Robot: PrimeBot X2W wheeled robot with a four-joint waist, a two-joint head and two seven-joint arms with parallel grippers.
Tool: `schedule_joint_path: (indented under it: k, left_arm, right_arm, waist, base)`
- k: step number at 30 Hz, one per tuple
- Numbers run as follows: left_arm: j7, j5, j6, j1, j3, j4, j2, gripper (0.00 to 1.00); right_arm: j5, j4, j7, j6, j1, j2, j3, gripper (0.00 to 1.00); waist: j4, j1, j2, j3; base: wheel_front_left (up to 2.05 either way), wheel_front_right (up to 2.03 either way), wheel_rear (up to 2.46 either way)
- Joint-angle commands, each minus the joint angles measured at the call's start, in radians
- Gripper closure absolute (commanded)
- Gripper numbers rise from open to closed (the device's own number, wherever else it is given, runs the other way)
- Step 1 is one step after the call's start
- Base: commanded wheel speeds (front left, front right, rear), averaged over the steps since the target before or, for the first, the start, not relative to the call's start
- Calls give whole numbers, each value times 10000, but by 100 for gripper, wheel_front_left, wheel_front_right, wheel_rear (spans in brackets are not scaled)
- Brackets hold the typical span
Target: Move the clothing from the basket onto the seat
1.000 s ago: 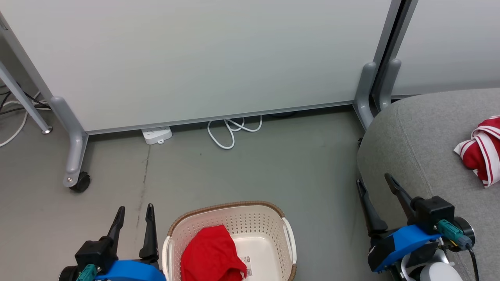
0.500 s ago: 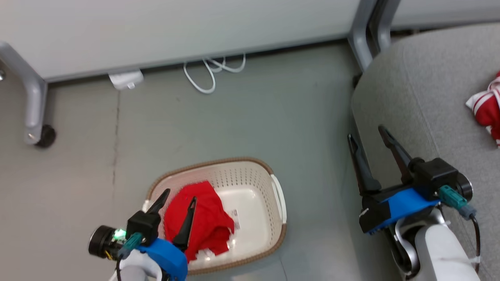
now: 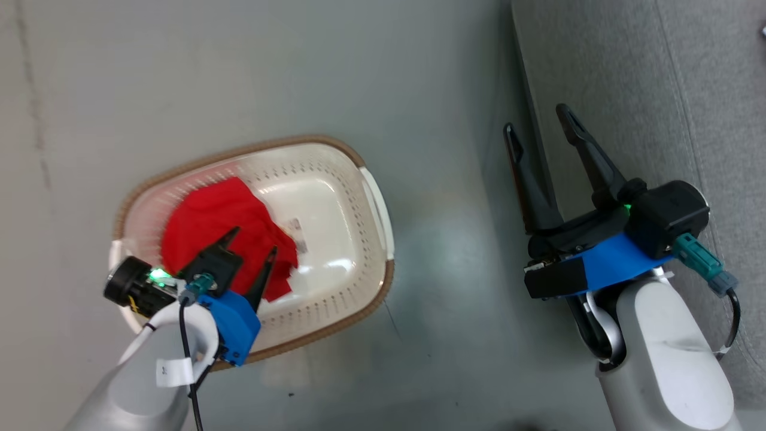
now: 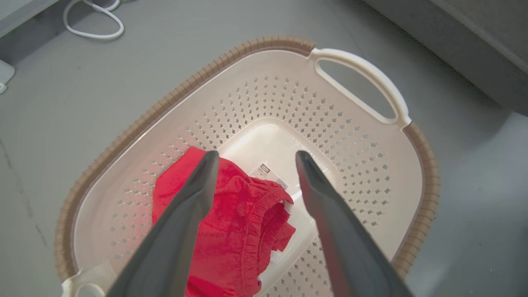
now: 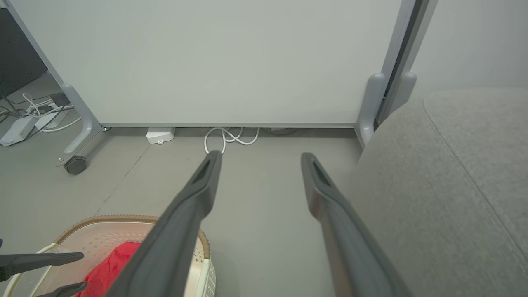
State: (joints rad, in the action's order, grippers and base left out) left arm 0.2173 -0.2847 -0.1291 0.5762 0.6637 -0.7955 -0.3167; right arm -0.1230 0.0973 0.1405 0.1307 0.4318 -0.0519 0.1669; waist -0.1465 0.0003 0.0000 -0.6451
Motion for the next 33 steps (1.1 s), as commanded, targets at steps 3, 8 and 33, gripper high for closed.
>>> schedule_joint_path:
  k: [3, 8, 33]
  left_arm:
    - [-96, -128, -14, 613, 393, -481, -396, 0]
    - [-309, -125, -14, 1168, 1106, -1033, -818, 0]
    - [-1090, 287, 1545, 2671, 1643, -2810, -1021, 100]
  right_arm:
    - [-293, 138, 338, 1, 391, 24, 244, 0]
    - [-502, 277, 654, 1, 666, 22, 489, 0]
    - [-1311, 731, 1239, 1, 1107, 22, 1199, 0]
  waist:
    - [-1024, -3, 0, -1601]
    - [-1282, -3, 0, -2317]
    - [-1846, -3, 0, -3286]
  base:
    - [0, 0, 0]
    - [0, 0, 0]
    - [0, 0, 0]
